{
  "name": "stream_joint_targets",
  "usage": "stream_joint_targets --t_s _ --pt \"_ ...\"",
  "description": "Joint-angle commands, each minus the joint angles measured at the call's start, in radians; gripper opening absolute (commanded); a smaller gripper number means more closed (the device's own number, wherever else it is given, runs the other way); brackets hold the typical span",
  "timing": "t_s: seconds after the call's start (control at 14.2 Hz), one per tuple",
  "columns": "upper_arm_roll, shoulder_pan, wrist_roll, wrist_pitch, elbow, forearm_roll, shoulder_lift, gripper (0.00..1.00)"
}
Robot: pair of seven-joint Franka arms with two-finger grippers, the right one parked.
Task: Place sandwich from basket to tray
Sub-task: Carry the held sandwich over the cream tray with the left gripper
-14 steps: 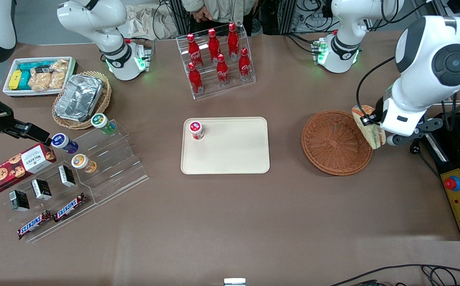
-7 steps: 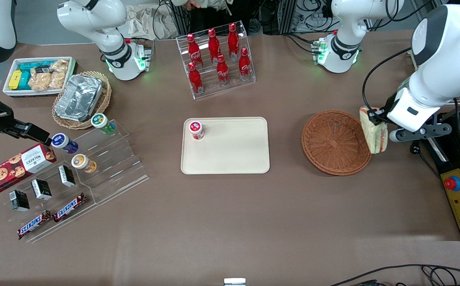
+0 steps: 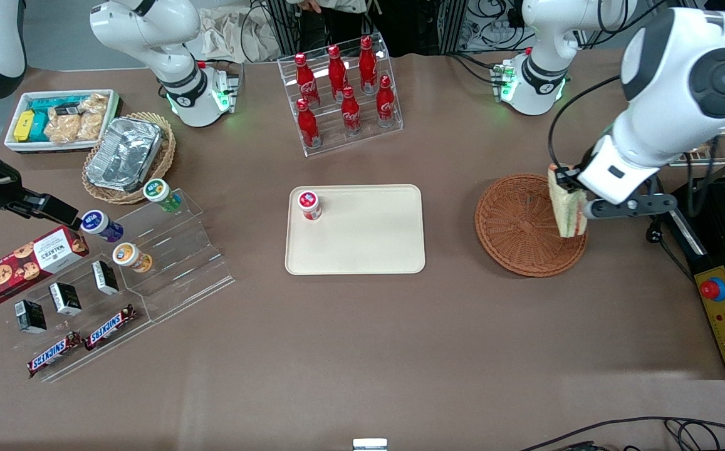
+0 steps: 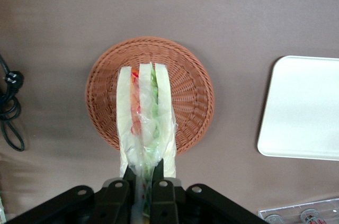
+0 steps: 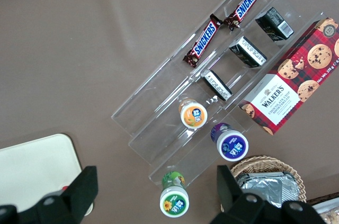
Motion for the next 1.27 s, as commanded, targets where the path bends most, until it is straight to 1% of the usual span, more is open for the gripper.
stream_joint_targets --t_s 0.0,0.14,0.35,0.56,0.78,1.2 --pt "-0.029 -0.022 -0.019 0.000 0.007 -0.019 0.027 0.00" --pt "-0.031 -0.054 -0.016 0.057 0.007 -0.017 0.042 0.00" --pt "-0.031 -0.143 -0.022 0.092 0.007 -0.019 0.075 0.00" --pt "-0.031 -0.209 -0.128 0.189 0.009 -0.017 0.134 0.00" --pt "-0.029 -0.298 -0.197 0.270 0.006 -0.016 0.208 0.00" --pt "-0.031 -0.380 -0.321 0.443 -0.011 -0.020 0.340 0.00"
